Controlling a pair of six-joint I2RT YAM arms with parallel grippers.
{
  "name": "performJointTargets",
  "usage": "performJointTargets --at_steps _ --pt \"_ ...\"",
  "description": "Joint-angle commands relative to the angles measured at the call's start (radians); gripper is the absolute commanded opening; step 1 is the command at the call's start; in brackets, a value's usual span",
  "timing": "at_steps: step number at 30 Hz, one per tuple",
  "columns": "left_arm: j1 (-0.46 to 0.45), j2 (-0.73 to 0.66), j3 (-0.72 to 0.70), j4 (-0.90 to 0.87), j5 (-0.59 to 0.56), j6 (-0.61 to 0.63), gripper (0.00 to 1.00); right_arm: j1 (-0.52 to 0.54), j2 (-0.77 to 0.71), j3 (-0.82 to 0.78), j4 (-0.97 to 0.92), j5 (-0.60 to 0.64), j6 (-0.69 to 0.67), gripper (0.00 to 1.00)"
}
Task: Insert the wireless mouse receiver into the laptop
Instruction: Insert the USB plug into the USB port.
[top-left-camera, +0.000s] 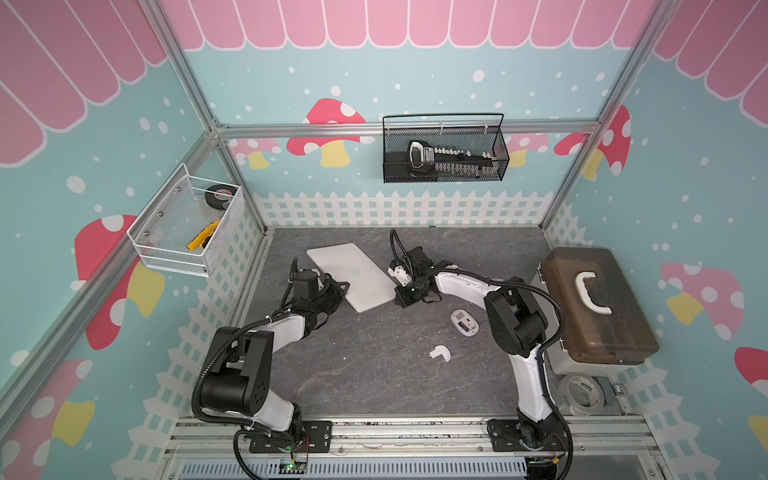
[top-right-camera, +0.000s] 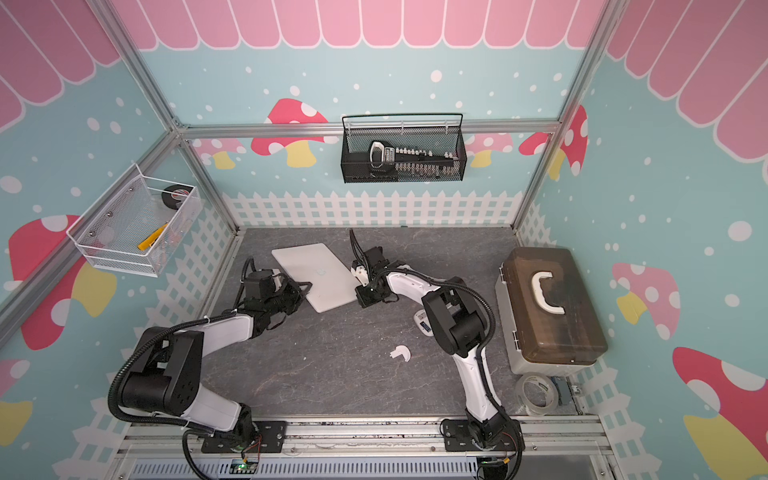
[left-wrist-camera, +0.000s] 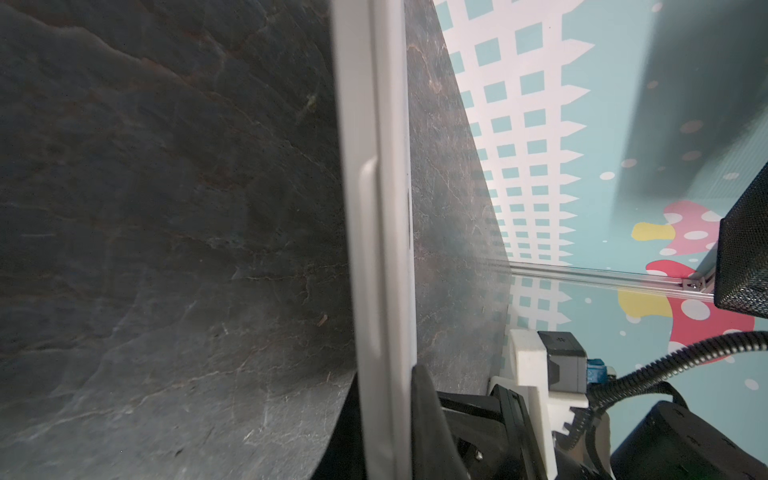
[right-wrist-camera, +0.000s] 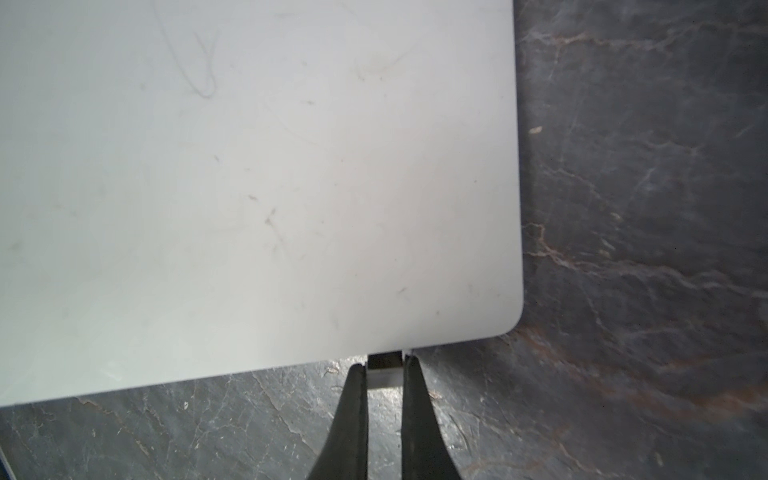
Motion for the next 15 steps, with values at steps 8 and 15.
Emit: performJointTargets --at_steps 8,15 --pt "-0.016 0.004 0.023 -0.029 0.032 0.093 0.0 -0.011 -0.036 0.037 0.102 0.089 -0.011 0.05" --pt "-0.015 0.004 0.024 -0.034 0.029 0.095 0.0 -0.011 -0.065 -0.003 0.117 0.087 -0.005 0.2"
